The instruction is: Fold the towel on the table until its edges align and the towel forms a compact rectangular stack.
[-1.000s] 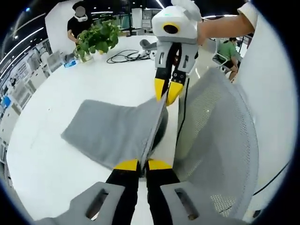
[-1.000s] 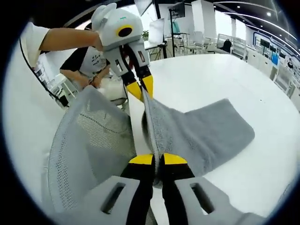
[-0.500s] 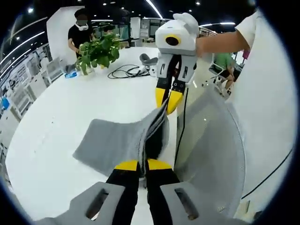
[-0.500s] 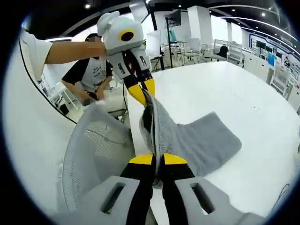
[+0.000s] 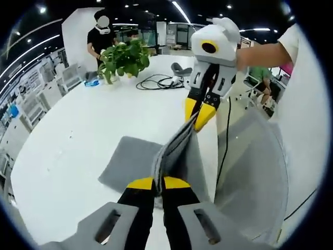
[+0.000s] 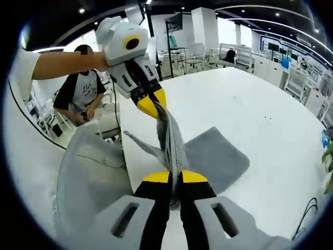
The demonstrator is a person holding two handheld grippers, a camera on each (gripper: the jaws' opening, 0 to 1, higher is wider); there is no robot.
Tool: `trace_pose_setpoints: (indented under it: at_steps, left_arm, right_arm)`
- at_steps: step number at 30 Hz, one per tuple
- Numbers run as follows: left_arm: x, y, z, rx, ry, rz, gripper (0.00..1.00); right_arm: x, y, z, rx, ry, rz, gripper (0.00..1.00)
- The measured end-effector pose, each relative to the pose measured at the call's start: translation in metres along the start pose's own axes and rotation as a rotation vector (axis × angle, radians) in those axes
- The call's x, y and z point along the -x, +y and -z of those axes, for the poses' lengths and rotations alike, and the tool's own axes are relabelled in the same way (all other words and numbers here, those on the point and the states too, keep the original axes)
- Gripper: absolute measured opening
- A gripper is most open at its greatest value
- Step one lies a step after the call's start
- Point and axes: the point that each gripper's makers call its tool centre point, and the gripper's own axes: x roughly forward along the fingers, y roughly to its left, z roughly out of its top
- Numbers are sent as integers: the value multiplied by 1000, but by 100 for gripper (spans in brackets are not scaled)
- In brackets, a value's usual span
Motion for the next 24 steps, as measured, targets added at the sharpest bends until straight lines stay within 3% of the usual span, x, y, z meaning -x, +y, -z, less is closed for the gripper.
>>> trace_pose_setpoints:
  at_steps: [13, 24]
  left_arm:
    - [-27, 35, 7, -82, 38, -76, 5]
    - [-46, 60, 16, -77, 51, -103, 5]
  right_arm:
    - [-22, -46, 0, -18, 54, 86, 3]
    - [-43, -75, 5, 81, 123, 138, 4]
